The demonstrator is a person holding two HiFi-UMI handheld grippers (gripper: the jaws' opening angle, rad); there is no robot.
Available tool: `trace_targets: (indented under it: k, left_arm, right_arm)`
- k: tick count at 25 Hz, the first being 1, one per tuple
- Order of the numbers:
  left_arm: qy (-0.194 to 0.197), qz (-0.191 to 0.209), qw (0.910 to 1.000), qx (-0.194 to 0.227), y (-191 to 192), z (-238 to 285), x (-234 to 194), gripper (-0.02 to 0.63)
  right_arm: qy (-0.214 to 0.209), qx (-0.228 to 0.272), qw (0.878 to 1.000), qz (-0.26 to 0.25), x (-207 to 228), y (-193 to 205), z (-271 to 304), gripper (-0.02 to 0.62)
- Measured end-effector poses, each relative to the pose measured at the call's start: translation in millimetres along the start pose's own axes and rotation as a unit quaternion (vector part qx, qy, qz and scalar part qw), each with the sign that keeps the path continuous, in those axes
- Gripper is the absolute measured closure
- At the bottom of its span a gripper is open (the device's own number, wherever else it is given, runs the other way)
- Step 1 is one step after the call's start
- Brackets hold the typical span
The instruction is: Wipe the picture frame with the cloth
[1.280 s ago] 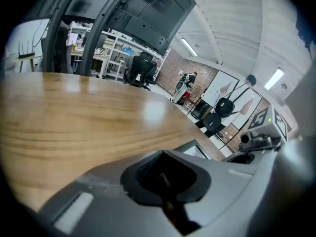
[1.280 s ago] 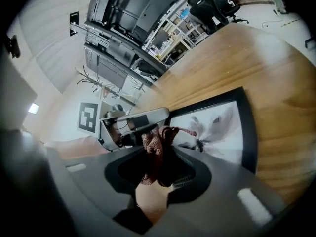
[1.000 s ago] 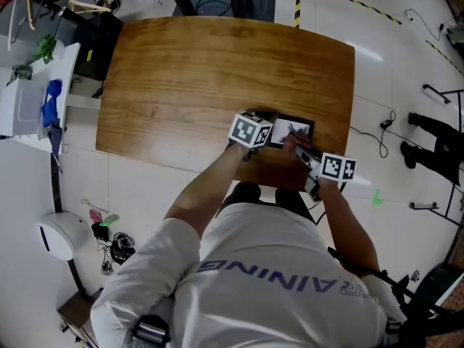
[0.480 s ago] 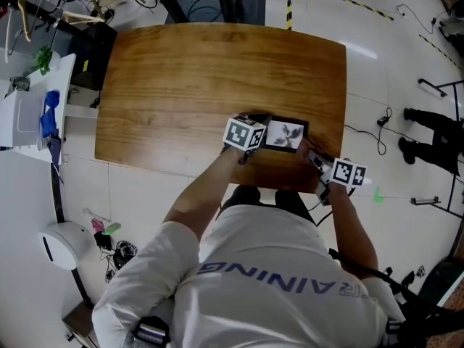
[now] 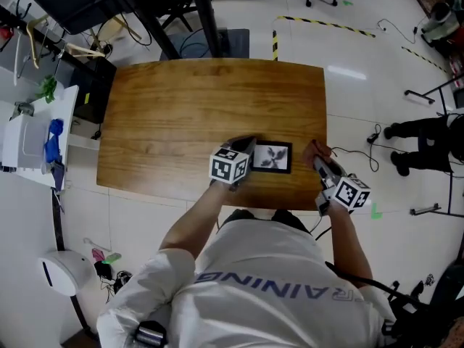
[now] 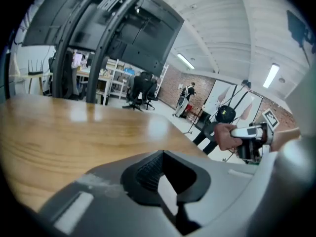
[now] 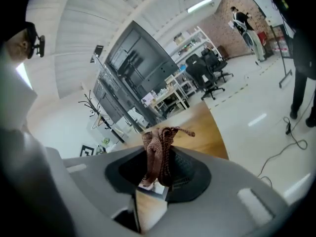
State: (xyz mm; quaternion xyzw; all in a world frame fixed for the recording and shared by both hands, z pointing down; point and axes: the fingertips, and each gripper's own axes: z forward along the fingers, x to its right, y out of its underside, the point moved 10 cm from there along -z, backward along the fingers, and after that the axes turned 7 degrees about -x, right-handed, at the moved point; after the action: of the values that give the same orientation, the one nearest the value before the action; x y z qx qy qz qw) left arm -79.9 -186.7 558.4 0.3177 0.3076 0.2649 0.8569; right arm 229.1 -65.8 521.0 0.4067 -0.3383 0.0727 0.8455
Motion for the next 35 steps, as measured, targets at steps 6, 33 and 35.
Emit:
trace_targets:
  k: [6, 33, 35]
  left_arm:
    - [-0.036, 0.045, 0.9906, 0.124, -53, -84, 47, 0.6]
    - [-0.085, 0.041, 0.9709, 0.22, -98, -135, 62, 0.6]
    - [-0.081, 0.043, 0.9715, 0.218, -99, -133, 65, 0.6]
  right_arm:
    - [0.005, 0.076, 0.994, -0.074, -17, -53, -38, 0.482]
    - [-0.013, 0.11, 0.973, -0.201, -59, -121, -57, 0.491]
    - [-0.013, 0.109, 0.973, -0.202, -59, -121, -58, 0.492]
